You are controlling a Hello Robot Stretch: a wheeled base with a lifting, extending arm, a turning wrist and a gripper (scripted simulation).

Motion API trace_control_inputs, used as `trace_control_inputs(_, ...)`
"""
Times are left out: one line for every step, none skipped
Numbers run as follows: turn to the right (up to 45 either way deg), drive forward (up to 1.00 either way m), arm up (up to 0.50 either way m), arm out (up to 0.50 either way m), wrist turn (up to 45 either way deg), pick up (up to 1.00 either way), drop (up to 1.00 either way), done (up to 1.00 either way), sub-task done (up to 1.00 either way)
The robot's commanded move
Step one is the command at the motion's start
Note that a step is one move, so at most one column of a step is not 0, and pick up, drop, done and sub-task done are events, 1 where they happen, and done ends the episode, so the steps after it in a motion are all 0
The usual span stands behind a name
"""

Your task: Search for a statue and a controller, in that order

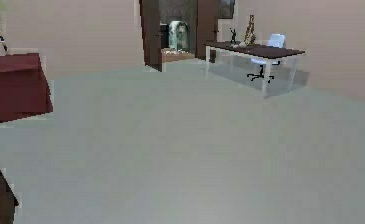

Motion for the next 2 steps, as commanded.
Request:
trace_control_inputs(0.0, 1.00, 0.00, 0.00, 0.0, 0.00, 0.00, 0.00, 0.00)
trace_control_inputs(0.0, 1.00, 0.00, 0.00, 0.0, 0.00, 0.00, 0.00, 0.00)
